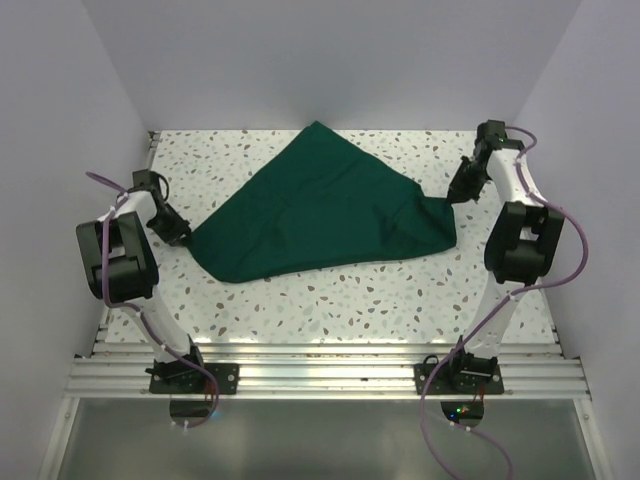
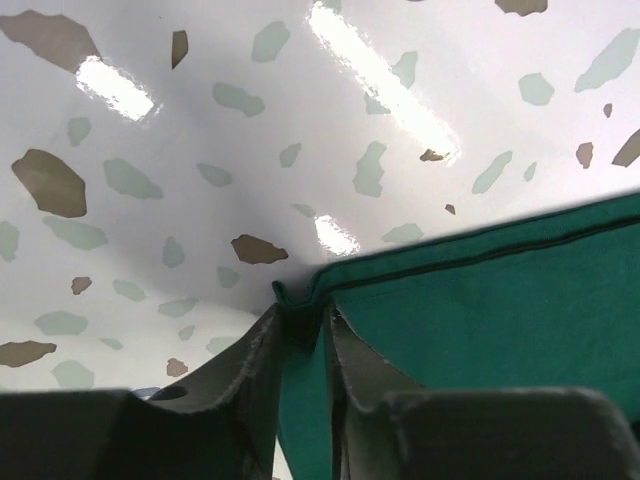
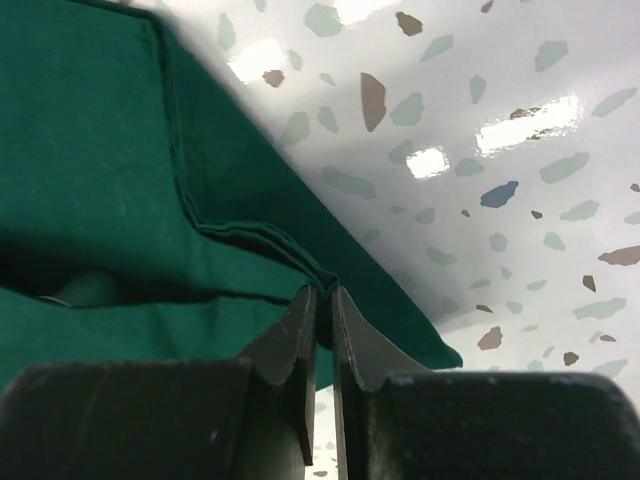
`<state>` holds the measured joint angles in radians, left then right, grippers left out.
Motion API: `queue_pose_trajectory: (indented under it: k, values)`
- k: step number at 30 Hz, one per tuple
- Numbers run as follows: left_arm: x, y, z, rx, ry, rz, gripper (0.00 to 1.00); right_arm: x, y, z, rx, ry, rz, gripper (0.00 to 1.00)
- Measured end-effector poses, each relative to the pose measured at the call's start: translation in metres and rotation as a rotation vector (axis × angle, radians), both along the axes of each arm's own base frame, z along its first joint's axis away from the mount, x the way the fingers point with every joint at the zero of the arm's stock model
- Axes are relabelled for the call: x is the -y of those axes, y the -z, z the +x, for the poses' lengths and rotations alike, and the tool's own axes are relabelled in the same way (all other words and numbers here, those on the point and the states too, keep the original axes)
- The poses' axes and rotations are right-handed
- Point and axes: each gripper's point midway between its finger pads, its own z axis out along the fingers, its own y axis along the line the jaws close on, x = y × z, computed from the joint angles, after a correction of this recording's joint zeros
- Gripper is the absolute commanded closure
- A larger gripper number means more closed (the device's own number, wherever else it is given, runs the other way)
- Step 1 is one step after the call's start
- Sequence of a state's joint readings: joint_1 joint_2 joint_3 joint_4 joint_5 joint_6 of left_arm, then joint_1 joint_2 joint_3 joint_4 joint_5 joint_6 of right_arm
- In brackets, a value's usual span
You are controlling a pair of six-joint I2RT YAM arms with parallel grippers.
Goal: Prepare the surgical pack
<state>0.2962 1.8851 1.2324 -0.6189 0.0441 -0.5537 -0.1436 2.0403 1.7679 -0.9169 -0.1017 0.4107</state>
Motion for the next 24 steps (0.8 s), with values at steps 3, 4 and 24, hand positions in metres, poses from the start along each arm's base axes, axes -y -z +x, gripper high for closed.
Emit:
queue_pose_trajectory:
  k: [3, 4, 24]
  values:
    - [0.002, 0.0, 0.003, 0.016, 0.002, -0.01, 0.95, -0.006, -0.012, 0.004, 0.017, -0.015, 0.004, 1.0]
    - [0.003, 0.001, 0.004, 0.02, 0.005, -0.016, 0.98, -0.01, -0.017, 0.005, 0.025, -0.023, 0.006, 1.0]
    - [0.05, -0.03, 0.004, 0.064, 0.121, -0.049, 1.0, -0.268, -0.107, -0.024, 0.21, -0.513, 0.216, 1.0]
